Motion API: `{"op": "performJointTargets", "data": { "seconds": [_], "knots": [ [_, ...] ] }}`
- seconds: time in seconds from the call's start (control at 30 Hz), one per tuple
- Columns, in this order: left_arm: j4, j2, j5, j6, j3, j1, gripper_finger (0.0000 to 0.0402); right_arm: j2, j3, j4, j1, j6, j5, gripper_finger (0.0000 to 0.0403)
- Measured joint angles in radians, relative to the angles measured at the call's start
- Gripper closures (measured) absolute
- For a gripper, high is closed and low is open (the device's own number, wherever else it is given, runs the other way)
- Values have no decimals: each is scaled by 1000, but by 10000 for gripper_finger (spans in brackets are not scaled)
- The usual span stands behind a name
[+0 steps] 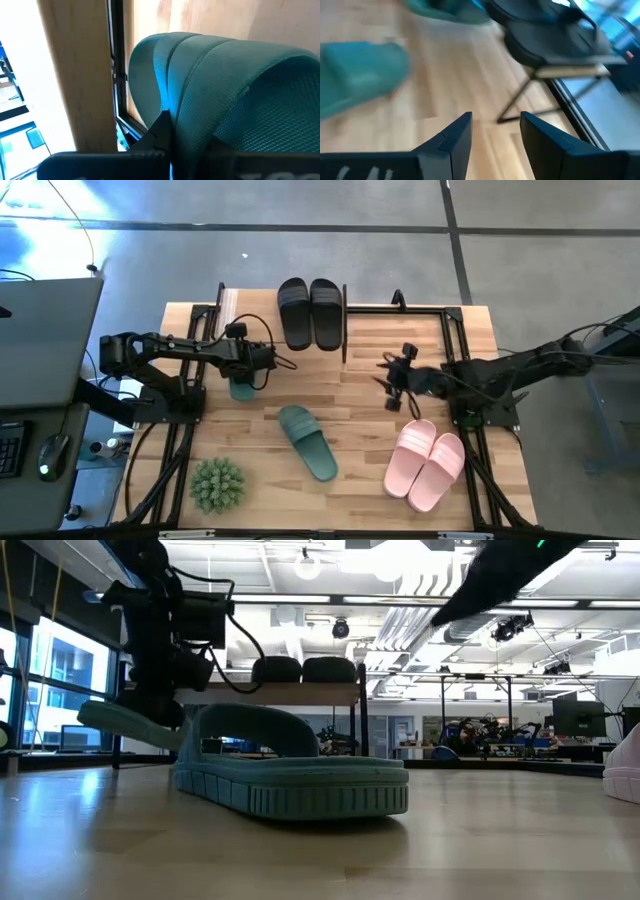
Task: Pick and place slides into the shelf
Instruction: Put the left green slide under the shelf
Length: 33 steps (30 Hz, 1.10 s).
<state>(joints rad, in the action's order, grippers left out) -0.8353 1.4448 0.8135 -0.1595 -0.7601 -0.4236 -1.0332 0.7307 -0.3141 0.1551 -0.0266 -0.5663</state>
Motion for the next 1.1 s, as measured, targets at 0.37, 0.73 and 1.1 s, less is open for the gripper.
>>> {"op": "performJointTargets", "data": {
  "seconds": [0.37,0.73,1.1],
  "knots": [
    [1,0,-4,-3,-3,0,401,-49,-287,610,-512,-50,551,245],
    [0,1,-5,-10,-3,0,401,-428,-223,885,-577,-65,675,245],
    [0,2,1,-9,-2,11,401,-555,-152,945,-588,-19,698,246]
  ]
}}
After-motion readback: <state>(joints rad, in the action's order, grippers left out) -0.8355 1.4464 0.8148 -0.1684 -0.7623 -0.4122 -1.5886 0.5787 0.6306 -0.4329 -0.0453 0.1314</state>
